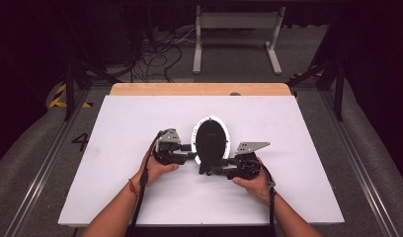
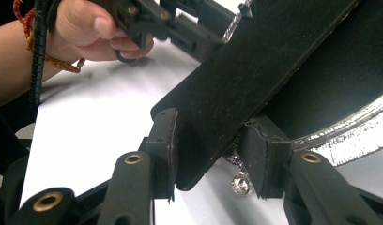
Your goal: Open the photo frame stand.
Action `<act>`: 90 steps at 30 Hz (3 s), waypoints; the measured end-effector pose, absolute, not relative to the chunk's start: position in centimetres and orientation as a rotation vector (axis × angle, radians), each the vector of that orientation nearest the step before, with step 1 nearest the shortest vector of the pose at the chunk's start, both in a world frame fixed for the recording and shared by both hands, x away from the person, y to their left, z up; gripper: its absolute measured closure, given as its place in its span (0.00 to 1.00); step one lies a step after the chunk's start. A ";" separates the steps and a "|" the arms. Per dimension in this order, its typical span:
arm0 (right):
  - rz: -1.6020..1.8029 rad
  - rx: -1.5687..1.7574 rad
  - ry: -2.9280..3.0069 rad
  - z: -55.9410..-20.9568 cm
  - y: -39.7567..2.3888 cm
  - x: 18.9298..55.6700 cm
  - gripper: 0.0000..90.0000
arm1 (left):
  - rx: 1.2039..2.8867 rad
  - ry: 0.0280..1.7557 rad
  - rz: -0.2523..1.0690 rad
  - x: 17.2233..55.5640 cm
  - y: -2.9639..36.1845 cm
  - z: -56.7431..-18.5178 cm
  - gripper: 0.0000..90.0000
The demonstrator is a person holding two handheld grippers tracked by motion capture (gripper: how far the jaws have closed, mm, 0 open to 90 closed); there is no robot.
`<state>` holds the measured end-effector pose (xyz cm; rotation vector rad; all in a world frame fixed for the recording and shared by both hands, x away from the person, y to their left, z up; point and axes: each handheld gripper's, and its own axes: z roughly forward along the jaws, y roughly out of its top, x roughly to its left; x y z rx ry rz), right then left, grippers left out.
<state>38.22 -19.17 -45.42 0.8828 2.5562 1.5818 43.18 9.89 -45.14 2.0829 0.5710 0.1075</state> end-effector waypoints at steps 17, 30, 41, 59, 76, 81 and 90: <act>1.579 0.788 2.560 -45.2 -18.3 37.8 0.75 | 2.065 0.606 0.079 43.9 9.9 -46.0 0.41; 1.561 0.741 2.588 -45.3 -18.4 37.6 0.78 | 1.990 0.581 0.049 43.7 10.7 -45.2 0.61; 1.539 0.818 2.599 -45.7 -18.6 38.0 0.79 | 1.959 0.500 0.212 42.2 10.6 -43.4 0.77; 1.538 0.849 2.564 -45.3 -18.5 37.5 0.88 | 1.985 0.429 0.347 39.5 10.6 -43.1 0.81; 1.534 0.834 2.598 -45.2 -18.6 37.2 0.90 | 2.013 0.401 0.307 39.9 10.7 -43.9 0.68; 1.512 0.817 2.615 -45.3 -18.5 37.2 0.91 | 2.033 0.388 0.286 40.6 9.8 -44.4 0.51; 1.517 0.810 2.612 -45.2 -18.5 37.1 0.91 | 2.062 0.367 0.243 41.0 8.7 -45.0 0.61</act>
